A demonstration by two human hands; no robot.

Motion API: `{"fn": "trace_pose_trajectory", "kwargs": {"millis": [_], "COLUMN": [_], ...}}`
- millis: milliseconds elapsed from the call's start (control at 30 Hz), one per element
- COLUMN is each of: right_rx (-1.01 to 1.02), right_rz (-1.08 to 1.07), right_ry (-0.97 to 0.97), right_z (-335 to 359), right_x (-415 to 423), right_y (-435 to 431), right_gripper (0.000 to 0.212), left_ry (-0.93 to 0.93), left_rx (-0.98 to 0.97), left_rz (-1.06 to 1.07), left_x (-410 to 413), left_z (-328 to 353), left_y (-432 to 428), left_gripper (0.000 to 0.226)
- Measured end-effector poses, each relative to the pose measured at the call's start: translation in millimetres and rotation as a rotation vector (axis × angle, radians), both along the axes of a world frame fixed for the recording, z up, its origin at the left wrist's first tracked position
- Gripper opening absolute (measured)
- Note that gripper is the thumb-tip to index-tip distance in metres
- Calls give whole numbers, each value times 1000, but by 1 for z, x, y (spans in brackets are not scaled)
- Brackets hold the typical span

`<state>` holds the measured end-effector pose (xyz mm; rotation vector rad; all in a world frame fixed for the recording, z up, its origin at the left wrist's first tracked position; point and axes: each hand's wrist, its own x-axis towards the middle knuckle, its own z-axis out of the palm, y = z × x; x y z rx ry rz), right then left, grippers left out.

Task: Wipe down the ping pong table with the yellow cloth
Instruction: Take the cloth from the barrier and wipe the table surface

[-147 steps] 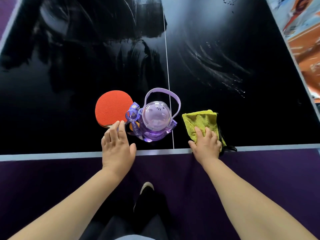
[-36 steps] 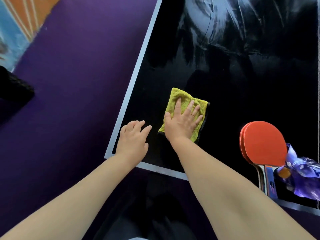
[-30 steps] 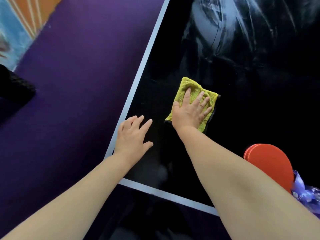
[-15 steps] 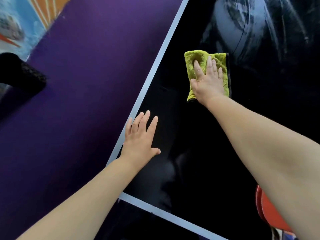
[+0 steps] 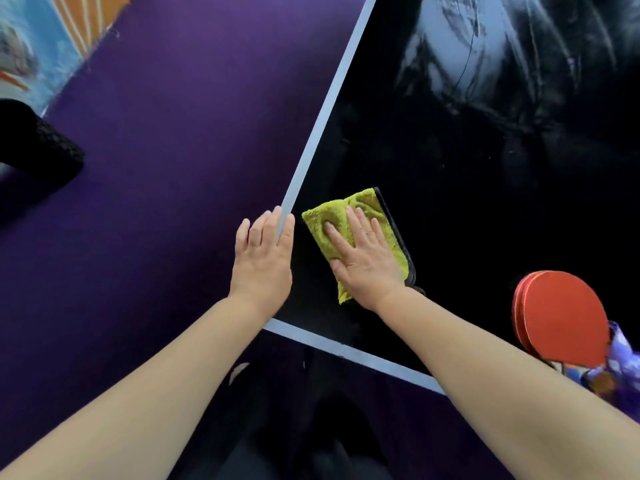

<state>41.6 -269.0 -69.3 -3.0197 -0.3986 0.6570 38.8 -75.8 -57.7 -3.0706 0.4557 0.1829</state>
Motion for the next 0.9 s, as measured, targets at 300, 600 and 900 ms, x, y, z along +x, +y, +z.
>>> {"fn": "trace_pose_trajectory", "kwargs": {"millis": [300, 600, 900], "right_rx": [61, 81, 45], "right_rz": [-561, -960, -991], "right_ry": [-10, -11, -72], "right_z": [0, 0, -8], "right_x": [-101, 16, 148], "right_y": [105, 126, 81], "right_gripper": [63, 69, 67], "left_ry": [186, 261, 288], "left_rx": [81, 23, -65], "left_rz": [-1, 49, 162], "left_x": [-49, -21, 45], "left_z": [20, 24, 12], "left_y": [63, 71, 27], "left_gripper": [79, 80, 89]}}
